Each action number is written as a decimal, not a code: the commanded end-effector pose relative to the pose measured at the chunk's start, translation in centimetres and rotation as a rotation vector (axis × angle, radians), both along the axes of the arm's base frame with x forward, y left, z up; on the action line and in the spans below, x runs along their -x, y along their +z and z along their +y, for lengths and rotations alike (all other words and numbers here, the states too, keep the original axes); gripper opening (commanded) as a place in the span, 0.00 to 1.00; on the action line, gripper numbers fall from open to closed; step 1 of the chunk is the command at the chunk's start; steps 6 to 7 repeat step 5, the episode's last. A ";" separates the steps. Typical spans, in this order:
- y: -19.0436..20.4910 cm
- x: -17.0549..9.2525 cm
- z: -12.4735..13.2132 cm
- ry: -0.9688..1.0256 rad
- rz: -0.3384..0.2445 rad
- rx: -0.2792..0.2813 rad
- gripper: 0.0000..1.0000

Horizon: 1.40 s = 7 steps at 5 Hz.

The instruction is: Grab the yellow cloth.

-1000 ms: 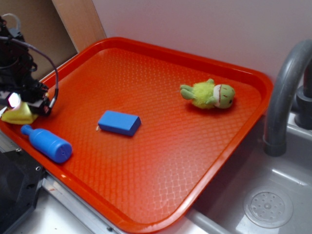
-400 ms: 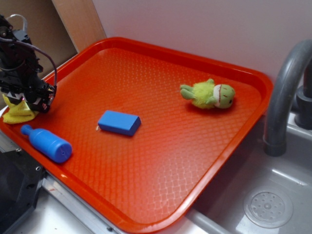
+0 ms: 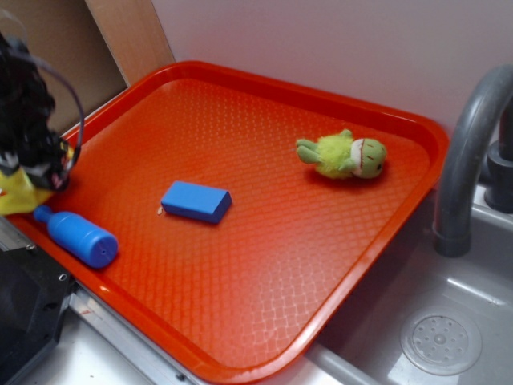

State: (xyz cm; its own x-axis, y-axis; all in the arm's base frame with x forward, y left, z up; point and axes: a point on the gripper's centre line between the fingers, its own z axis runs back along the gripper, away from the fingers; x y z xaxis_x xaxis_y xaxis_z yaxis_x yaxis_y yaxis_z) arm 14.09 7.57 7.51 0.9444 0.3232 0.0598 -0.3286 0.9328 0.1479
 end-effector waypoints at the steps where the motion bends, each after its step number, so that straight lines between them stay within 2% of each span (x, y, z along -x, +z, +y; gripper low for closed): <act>1: 11.5 -5.2 -7.7 -0.504 -0.103 0.164 0.00; 2: 16.5 -6.9 -9.6 -0.575 -0.111 0.126 0.00; 3: 16.7 -7.4 -9.5 -0.554 -0.151 0.116 0.00; 4: 15.8 -7.4 -9.2 -0.516 -0.159 0.110 0.00; 7: 15.3 -7.4 -9.1 -0.522 -0.143 0.097 0.00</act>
